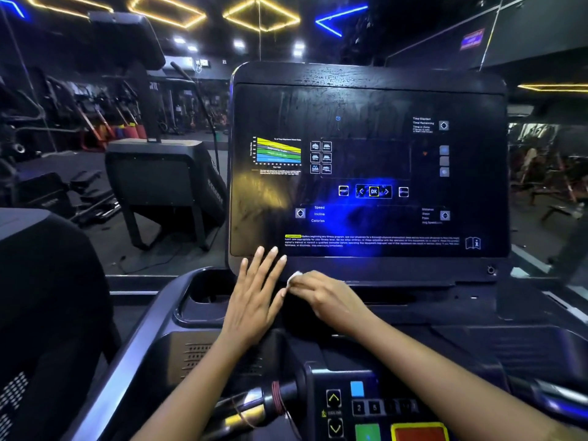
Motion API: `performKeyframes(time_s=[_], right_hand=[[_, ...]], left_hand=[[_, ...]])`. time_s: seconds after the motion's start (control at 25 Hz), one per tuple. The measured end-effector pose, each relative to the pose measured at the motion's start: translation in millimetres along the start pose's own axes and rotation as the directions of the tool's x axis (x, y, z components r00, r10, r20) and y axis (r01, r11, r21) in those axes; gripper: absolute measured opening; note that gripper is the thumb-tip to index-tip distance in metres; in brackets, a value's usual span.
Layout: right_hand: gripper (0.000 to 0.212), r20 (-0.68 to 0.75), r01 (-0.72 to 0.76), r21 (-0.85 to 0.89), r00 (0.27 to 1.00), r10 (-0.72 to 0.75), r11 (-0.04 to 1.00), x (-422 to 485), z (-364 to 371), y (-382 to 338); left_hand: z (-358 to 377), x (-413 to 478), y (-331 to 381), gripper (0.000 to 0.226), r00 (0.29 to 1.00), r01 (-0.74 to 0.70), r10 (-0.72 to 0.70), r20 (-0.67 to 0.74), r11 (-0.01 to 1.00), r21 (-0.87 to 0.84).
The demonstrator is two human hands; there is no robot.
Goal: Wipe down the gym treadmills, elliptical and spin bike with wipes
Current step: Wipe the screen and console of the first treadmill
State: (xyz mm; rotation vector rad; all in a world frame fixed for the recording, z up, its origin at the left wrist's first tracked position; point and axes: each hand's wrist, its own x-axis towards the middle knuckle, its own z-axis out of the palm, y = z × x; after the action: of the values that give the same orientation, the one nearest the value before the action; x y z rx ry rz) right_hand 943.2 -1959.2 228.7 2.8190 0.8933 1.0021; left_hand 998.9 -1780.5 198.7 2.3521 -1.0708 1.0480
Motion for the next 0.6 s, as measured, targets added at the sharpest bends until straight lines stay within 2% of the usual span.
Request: performKeyframes(time_s=[0.12,0.24,0.36,0.48,0.6], right_hand=[[0.036,-0.068,-0.147,-0.018,0.987,0.145,0.989,-26,-16,15],[0.037,-0.066,-0.267,-0.054,0.962,0.263,0.962,-53,-30,34],[0.033,-0.081,-0.387,-0.096,0.921,0.380,0.917,-82,-46,52],[0.027,-0.078,-0.504,-0.116,0.863,0.498,0.856,-113,-66,74],[0.029,-0.078,-0.647,-0.110,0.762,0.643,0.754,-131,-81,91]], left_hand=[[4,1,15,0.053,0.993,-0.085,0.089,0.073,0.995,-0.050],[11,9,31,0.055,0.980,-0.150,0.161,0.119,0.984,-0.099],[19,13,47,0.059,0.978,-0.158,0.172,0.117,0.981,-0.116],[20,15,55,0.063,0.985,-0.113,0.131,0.112,0.981,-0.157],[17,14,59,0.065,0.981,-0.089,0.118,0.153,0.979,-0.185]])
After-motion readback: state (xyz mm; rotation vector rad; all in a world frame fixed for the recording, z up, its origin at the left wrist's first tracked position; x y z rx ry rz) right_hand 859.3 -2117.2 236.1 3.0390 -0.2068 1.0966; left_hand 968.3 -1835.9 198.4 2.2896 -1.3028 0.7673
